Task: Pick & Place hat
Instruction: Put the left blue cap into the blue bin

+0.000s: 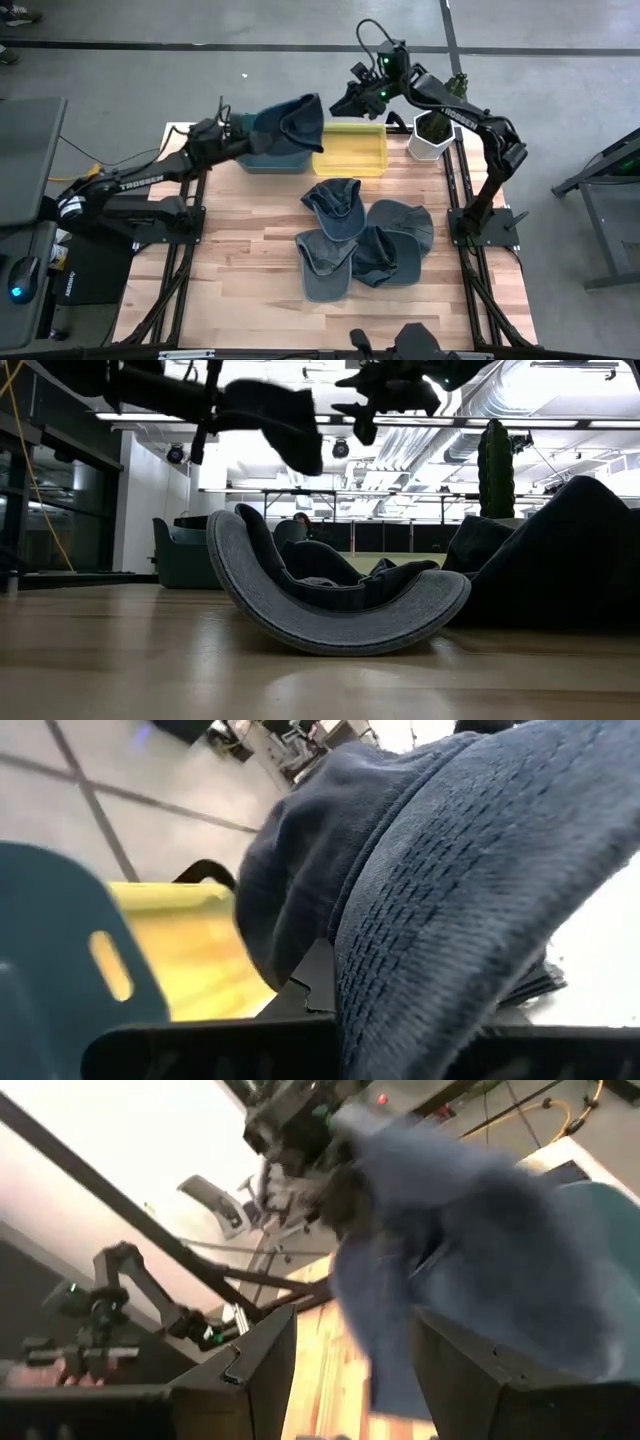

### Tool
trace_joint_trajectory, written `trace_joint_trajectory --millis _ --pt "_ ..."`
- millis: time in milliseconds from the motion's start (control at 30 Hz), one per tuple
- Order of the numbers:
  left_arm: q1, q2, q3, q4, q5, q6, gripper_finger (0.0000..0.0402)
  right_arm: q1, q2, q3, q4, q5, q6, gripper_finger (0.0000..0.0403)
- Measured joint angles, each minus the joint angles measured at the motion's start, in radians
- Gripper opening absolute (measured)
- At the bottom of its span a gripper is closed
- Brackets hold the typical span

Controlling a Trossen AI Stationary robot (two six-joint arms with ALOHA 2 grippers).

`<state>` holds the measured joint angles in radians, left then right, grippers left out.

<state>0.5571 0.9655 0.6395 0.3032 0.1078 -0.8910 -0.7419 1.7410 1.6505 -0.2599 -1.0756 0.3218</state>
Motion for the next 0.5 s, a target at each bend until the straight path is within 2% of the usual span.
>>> trace_joint_trajectory --millis 267,400,500 --pt "0.238 0.016 0.0 -0.138 0.267 -0.084 0.0 0.049 -0.018 0.0 -0.14 0.031 -0.166 0.0184" --pt "0.332 0.03 0.0 -0.17 0.37 -0.1 0.0 0.094 -0.065 0.0 -0.241 0.127 -0.267 0.0183" --pt "0.401 0.05 0.0 -0.194 0.426 -0.107 0.0 0.145 -0.109 0.0 -0.349 0.244 -0.348 0.0183"
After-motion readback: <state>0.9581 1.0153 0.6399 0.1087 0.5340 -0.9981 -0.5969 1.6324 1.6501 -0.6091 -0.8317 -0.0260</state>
